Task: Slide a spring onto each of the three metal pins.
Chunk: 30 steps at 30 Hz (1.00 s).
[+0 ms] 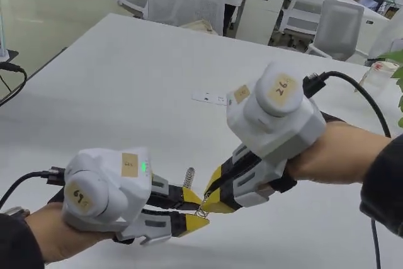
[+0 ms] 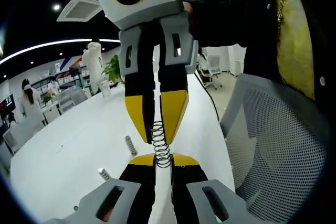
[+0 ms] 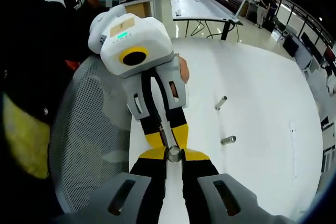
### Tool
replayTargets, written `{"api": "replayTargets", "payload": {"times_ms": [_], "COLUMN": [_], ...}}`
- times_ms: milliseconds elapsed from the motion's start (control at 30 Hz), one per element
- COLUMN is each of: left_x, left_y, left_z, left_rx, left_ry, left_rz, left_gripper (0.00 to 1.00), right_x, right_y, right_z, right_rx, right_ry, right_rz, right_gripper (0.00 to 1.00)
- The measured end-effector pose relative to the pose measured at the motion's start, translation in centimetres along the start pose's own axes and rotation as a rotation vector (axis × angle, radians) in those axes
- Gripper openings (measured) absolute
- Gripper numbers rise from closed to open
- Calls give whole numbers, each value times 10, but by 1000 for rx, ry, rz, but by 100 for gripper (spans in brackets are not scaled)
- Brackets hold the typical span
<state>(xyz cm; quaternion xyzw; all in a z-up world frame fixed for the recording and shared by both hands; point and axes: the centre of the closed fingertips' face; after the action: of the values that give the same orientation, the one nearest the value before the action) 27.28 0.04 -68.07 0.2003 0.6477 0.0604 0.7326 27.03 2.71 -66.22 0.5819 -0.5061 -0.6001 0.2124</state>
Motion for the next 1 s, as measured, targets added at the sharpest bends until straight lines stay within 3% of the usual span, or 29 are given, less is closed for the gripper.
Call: {"api": "replayTargets", "payload": {"times_ms": [600,1000], "left_x": [3,18], "left_y": [11,29], "left_z": [3,6], "left_rx": [-29,-85], "left_ry": [52,123], "left_rz": [-17,-35], "left_gripper": [8,18], "right_x": [-8,-12], "right_y": [-7,-11], "right_z": [-4,-8], "right_rx": [-21,-22], "right_ry": [66,85], "right_rz": [50,61], "right_gripper": [7,7]}}
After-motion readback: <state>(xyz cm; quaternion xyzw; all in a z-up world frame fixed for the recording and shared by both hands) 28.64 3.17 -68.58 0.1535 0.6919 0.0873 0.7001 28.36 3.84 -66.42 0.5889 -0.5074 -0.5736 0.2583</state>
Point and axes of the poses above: the centre of the closed fingertips' face, and the gripper's own axes: y roughly backward along the fingers, z roughly to its left, x roughly out of its underside, and after that the axes turned 14 degrees about x, right-handed
